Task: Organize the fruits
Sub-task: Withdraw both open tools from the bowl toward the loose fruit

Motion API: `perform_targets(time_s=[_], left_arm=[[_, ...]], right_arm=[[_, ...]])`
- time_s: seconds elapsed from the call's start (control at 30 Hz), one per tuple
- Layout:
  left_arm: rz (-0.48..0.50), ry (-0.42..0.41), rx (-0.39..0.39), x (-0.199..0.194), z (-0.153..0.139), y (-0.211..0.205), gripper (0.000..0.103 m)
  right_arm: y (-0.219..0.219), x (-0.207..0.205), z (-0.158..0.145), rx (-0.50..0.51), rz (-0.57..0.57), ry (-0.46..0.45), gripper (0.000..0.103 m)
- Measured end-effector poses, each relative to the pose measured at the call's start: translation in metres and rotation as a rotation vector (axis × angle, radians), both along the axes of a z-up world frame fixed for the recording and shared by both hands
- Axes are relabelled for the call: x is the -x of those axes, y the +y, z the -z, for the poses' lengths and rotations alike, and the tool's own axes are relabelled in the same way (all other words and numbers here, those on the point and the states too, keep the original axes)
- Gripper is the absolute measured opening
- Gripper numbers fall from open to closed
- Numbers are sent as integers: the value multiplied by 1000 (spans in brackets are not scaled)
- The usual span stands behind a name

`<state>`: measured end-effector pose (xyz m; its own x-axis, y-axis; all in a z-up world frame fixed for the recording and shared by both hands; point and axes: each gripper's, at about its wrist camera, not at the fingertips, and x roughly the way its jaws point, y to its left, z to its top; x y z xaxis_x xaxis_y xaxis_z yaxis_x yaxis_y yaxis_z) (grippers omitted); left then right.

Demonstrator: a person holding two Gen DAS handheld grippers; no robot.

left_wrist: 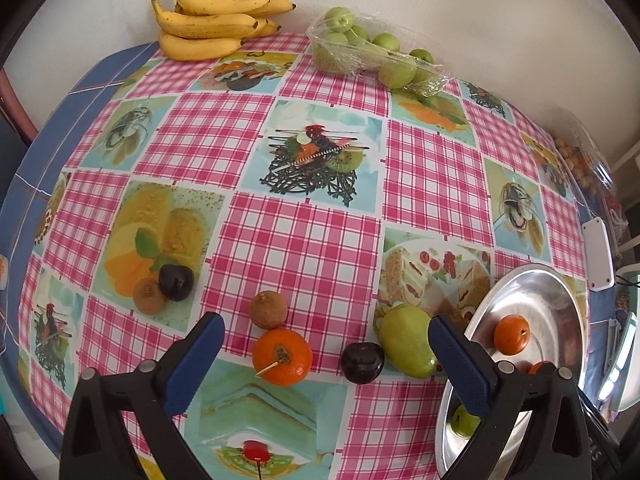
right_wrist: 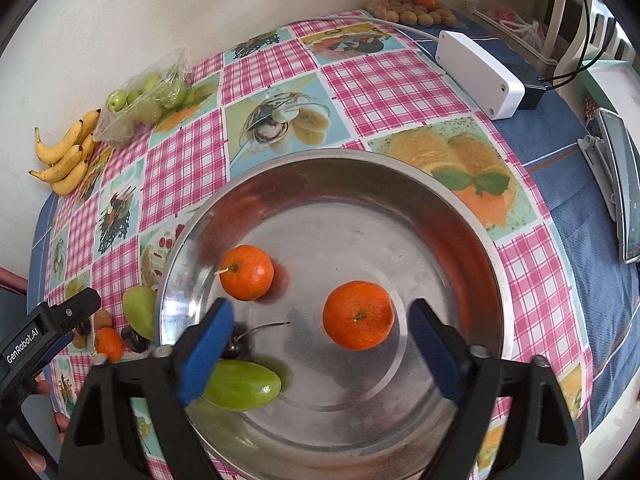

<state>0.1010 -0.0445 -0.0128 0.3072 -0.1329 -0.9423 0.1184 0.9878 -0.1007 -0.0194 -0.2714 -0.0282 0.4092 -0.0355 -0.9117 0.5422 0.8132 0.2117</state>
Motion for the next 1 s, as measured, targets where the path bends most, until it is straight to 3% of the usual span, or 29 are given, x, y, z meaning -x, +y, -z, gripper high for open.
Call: perform_targets(time_s=[0.67, 0.8, 1.0], left_arm=[[7, 28, 16, -2, 4, 4, 103], [-33, 51, 11, -10, 2, 20, 103], [-154, -34, 8, -23, -15, 61, 103]], right_arm=[[4, 0, 0, 21, -2, 2, 103], [4, -1, -4, 37, -2, -19, 103], [11, -5, -5, 32, -27, -23, 103]])
